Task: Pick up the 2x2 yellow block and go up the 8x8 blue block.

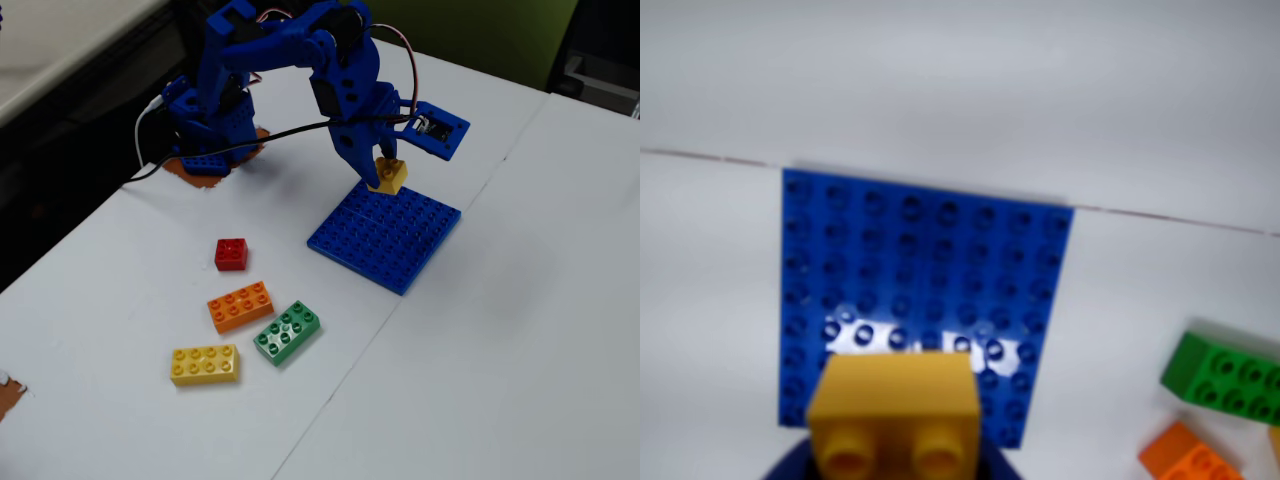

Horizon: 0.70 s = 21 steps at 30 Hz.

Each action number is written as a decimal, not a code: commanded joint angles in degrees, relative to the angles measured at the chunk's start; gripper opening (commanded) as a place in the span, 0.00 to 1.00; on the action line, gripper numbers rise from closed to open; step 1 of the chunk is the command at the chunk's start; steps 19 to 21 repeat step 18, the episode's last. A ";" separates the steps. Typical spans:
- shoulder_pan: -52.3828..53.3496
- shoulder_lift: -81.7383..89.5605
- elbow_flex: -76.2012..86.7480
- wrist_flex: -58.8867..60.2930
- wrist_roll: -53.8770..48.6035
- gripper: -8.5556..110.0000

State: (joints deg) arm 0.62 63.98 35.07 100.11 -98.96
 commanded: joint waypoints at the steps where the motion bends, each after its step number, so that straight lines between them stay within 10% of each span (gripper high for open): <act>1: -0.44 1.58 -1.49 0.26 -0.53 0.11; 21: -0.44 1.23 -1.76 0.26 -0.88 0.11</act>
